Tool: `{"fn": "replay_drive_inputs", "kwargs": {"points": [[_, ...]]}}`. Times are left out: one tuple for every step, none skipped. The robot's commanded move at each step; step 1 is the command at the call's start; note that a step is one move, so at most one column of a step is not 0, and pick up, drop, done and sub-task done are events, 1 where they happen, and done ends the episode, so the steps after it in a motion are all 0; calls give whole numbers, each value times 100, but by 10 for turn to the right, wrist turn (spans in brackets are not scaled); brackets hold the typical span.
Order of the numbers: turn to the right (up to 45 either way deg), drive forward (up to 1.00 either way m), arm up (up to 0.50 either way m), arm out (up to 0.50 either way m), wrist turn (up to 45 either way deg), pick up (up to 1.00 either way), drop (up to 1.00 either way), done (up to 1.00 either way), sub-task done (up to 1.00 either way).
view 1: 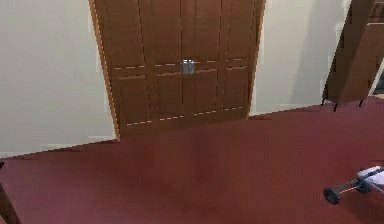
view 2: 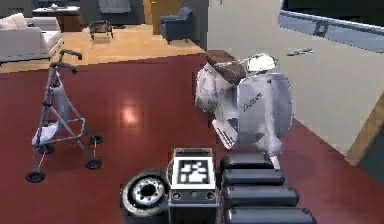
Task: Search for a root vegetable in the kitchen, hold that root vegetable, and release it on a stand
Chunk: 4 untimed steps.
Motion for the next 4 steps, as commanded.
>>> {"fn": "replay_drive_inputs", "kwargs": {"points": [[180, 0, 0, 0, 0, 0, 0, 0, 0], [0, 100, 0, 0, 0, 0, 0, 0, 0], [60, 0, 0, 0, 0, 0, 0, 0, 0], [0, 35, 0, 0, 0, 0, 0, 0, 0]]}}
